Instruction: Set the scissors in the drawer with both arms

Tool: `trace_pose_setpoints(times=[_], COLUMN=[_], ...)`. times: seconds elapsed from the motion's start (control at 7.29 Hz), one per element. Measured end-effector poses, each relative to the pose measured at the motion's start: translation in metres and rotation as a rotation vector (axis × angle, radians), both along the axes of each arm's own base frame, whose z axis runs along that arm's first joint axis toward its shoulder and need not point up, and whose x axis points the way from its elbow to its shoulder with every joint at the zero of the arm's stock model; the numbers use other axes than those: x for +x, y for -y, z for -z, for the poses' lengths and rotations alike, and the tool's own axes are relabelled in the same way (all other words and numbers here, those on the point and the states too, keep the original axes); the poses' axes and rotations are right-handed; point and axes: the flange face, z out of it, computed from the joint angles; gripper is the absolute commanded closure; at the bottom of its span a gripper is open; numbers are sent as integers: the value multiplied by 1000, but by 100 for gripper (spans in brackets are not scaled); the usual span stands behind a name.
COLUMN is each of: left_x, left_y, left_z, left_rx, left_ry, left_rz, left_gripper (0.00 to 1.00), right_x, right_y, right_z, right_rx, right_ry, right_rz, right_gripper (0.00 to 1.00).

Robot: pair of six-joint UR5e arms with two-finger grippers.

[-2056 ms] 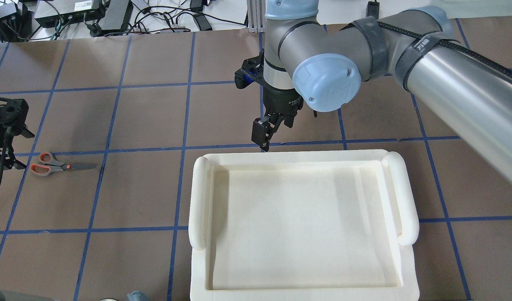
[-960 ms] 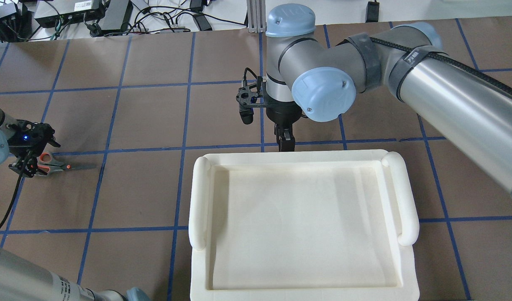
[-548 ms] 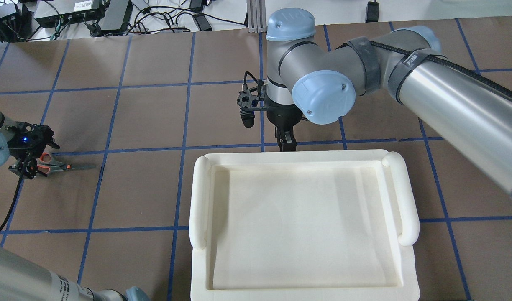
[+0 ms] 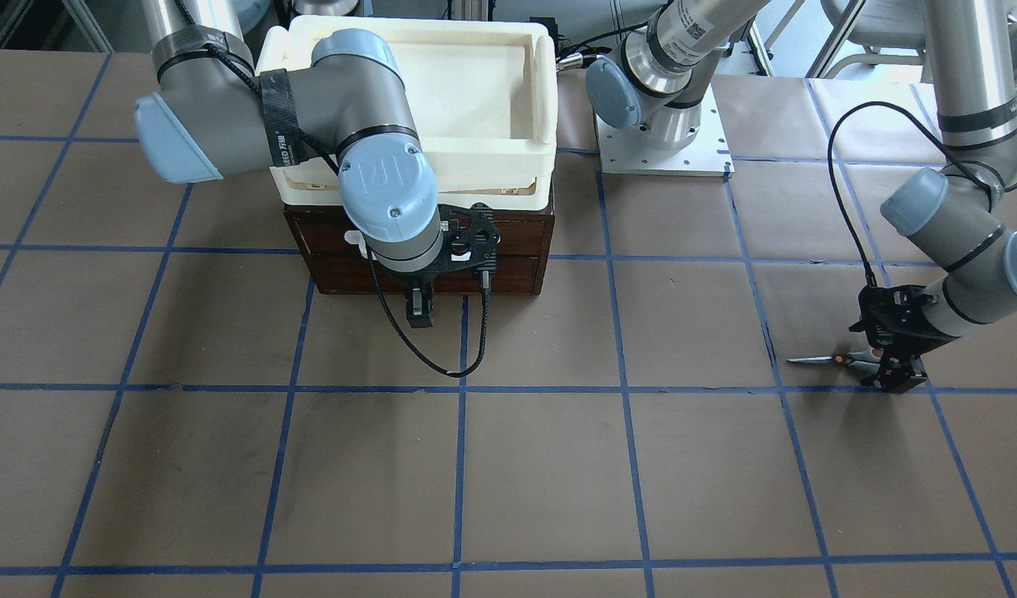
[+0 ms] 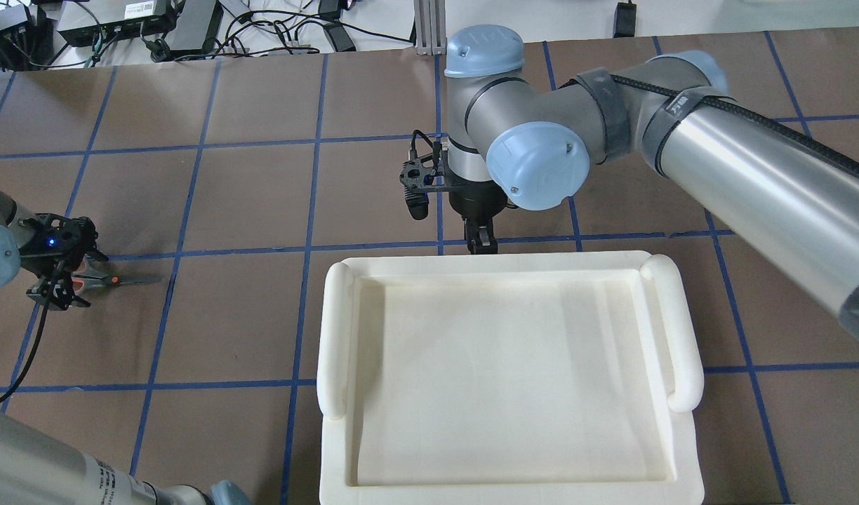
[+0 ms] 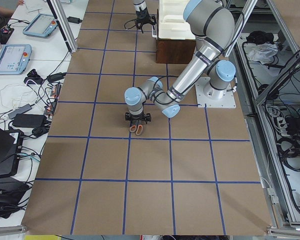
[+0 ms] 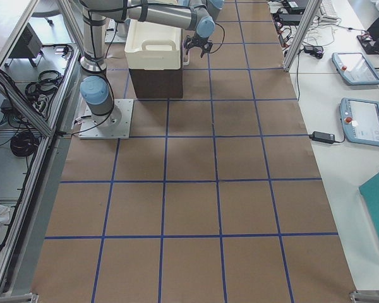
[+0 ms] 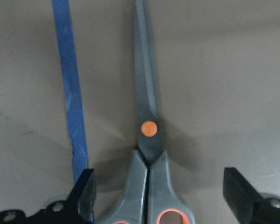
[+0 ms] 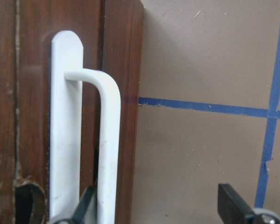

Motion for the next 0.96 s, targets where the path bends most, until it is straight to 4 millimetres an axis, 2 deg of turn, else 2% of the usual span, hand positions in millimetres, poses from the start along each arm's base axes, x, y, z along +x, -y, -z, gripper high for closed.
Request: trace_pose_setpoints(times=[0.14, 0.55, 0.82, 0.96], left_x=[0, 1, 1, 1], left_y=[1, 2, 3, 3], left_z=[0, -1, -1, -1], left_rx=[-1, -10, -14, -15], left_ry=[0, 3, 2, 2], left_rz=[10, 55, 80, 84], left_gripper=[34, 55, 58, 74], right_x=[0, -2, -2, -1], right_y=[0, 1, 4, 7], right_z=[2, 3, 4, 4], right_rx=[2, 0, -7, -12], right_ry=[-5, -26, -30, -29], right_rz=[2, 7, 10, 11], right_gripper=[52, 52, 52, 52])
